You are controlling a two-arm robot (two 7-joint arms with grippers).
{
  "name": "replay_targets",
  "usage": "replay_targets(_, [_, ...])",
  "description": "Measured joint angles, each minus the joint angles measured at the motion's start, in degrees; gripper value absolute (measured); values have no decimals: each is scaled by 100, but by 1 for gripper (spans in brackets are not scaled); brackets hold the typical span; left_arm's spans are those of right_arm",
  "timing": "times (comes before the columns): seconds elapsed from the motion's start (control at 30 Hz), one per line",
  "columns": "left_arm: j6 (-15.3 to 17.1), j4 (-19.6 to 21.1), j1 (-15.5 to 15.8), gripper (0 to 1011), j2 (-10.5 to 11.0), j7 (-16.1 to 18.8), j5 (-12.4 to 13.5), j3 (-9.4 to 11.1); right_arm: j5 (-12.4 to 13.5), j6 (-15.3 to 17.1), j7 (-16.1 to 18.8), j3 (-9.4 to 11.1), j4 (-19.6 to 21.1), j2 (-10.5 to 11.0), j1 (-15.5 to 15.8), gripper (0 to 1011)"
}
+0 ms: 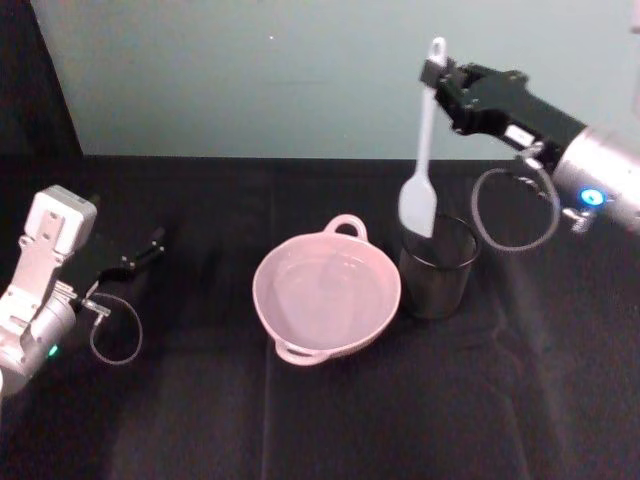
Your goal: Use the one hand to pick up the spoon and stir the clear water in the bowl.
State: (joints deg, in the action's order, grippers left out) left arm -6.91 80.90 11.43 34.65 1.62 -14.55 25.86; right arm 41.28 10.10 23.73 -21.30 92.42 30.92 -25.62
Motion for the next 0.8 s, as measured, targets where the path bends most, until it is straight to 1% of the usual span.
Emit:
replay_targets(0.03, [0,0,0,1011,0,0,0,0,-20,-17,15,-54,-31,-36,-25,118])
replay_targets(0.07, [0,0,0,1011,0,0,0,0,-64,-54,44,-156,-93,-123,-85,118])
replay_targets(0.13, [0,0,0,1011,0,0,0,0,-111,-98,76,-251,-161,-206,-143,118])
replay_targets(0.17, [0,0,0,1011,0,0,0,0,-162,-152,114,-346,-251,-295,-199,118])
replay_targets(0.27, [0,0,0,1011,0,0,0,0,-240,-238,164,-475,-384,-427,-283,118])
replay_targets(0.3, [0,0,0,1011,0,0,0,0,-289,-305,207,-540,-471,-500,-320,118])
replay_targets(0.4, [0,0,0,1011,0,0,0,0,-388,-455,295,-646,-617,-620,-367,118])
replay_targets(0.47, [0,0,0,1011,0,0,0,0,-464,-592,365,-713,-732,-698,-372,118])
replay_targets(0.57, [0,0,0,1011,0,0,0,0,-521,-725,428,-751,-823,-763,-347,118])
replay_targets(0.6, [0,0,0,1011,0,0,0,0,-558,-821,482,-773,-892,-800,-317,117])
replay_targets(0.7, [0,0,0,1011,0,0,0,0,-626,-978,554,-800,-989,-845,-270,117])
replay_targets(0.73, [0,0,0,1011,0,0,0,0,-696,-1087,596,-824,-1047,-868,-237,118])
replay_targets(0.8, [0,0,0,1011,0,0,0,0,-756,-1173,627,-843,-1101,-894,-202,118])
